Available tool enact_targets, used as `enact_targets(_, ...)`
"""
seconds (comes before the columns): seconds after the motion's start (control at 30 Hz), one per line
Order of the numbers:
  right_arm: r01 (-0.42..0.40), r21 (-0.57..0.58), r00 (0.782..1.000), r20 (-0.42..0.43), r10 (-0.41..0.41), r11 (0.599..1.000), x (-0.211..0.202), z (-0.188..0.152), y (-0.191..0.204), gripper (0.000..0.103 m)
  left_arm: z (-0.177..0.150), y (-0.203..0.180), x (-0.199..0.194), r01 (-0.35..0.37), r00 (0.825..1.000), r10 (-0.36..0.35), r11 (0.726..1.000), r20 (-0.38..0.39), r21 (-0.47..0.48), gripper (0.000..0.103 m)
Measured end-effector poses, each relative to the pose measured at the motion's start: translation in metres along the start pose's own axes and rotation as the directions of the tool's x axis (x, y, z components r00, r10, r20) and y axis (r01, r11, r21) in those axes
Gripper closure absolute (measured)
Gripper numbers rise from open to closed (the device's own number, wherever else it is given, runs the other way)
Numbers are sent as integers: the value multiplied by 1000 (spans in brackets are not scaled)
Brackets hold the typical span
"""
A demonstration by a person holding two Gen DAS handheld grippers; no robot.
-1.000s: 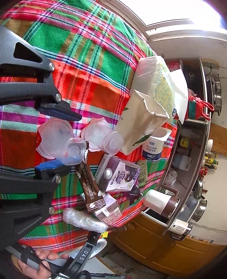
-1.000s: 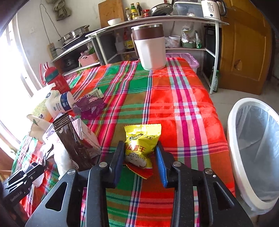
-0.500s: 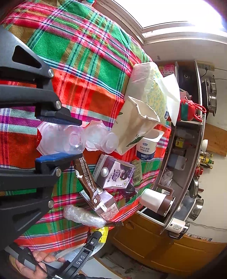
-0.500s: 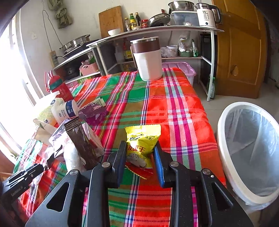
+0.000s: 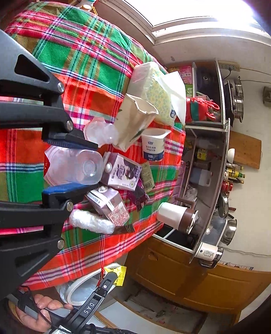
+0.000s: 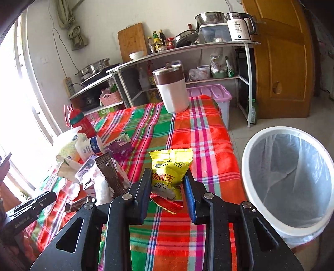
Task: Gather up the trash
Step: 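Grasp the clear plastic cup with the left gripper while the right gripper holds the wrapper, then carry both items over the white bin and open both grippers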
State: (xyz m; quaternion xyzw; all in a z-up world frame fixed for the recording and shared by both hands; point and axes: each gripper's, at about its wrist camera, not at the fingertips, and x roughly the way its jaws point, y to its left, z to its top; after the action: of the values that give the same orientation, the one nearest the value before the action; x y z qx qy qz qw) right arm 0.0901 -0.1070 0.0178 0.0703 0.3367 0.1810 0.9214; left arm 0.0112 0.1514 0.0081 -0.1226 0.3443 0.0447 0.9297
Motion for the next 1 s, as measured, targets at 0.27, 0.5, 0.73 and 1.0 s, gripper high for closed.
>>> enact_targets(0.27, 35, 22, 998, 56, -36, 999, -36, 7, -28, 72, 17, -61, 4, 114, 993, -116, 989, 15, 90, 72)
enact_targets(0.5, 97, 65, 992, 78, -102, 993, -60, 11, -70, 72, 26, -128, 19, 234, 972, -235, 957, -18, 173, 72)
enact_targets(0.73, 173, 124, 981, 63, -182, 977, -71, 8, -121, 72, 25, -194, 37, 344, 939, -335, 908, -77, 239, 72)
enact_targets(1.0, 240, 162, 970, -7, -242, 957, -61, -2, -168, 72, 11, -254, 60, 400, 916, -369, 867, -158, 297, 72)
